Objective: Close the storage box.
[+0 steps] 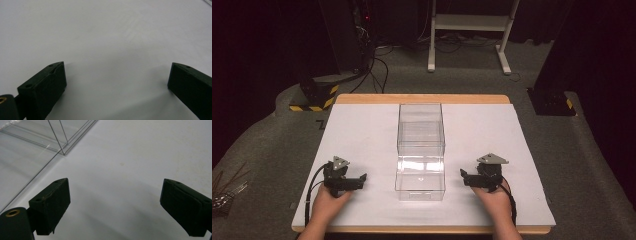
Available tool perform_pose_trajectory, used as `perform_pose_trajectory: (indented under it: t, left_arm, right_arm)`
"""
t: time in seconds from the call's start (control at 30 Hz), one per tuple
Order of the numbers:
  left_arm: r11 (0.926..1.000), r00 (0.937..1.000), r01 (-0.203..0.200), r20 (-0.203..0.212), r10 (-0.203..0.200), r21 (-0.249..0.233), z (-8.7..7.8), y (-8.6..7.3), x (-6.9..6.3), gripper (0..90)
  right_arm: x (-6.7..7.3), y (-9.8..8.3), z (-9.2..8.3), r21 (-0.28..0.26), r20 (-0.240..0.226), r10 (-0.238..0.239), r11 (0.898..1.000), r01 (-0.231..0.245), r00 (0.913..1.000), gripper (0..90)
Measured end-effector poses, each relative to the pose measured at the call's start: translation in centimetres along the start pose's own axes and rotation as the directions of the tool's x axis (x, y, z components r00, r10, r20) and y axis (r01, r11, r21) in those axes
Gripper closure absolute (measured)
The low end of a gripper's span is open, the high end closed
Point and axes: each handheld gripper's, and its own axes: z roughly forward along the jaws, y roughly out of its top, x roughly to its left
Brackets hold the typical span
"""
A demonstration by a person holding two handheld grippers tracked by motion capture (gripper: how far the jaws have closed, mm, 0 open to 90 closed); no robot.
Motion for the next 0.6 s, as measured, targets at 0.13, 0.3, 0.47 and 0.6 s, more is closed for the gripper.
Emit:
perform_pose_trajectory:
  t: [0.13, 0.3, 0.47, 0.6]
  left_arm:
    - [1.0, 1.0, 0.001, 0.0, -0.001, 0.0, 0.0, 0.0, 0.0, 2.1]
    - [1.0, 1.0, 0.0, 0.0, 0.0, 0.0, 0.0, 0.0, 0.0, 2.1]
    - [1.0, 1.0, 0.0, 0.0, 0.0, 0.001, 0.0, 0.0, 0.0, 2.1]
    - [1.0, 1.0, 0.0, -0.002, 0.0, 0.0, 0.0, 0.0, 0.0, 2.2]
  right_arm:
    - [0.2, 0.0, -0.5, -0.02, -0.02, 0.008, 1.0, -0.008, 0.9998, 9.2]
    - [0.3, 0.2, -1.0, -0.051, -0.032, 0.005, 0.999, -0.007, 0.9995, 9.2]
    - [0.6, 0.4, -1.6, -0.077, -0.041, -0.014, 0.997, 0.011, 0.9991, 9.1]
    - [0.8, 0.6, -2.3, -0.108, -0.042, -0.024, 0.994, 0.019, 0.9988, 9.2]
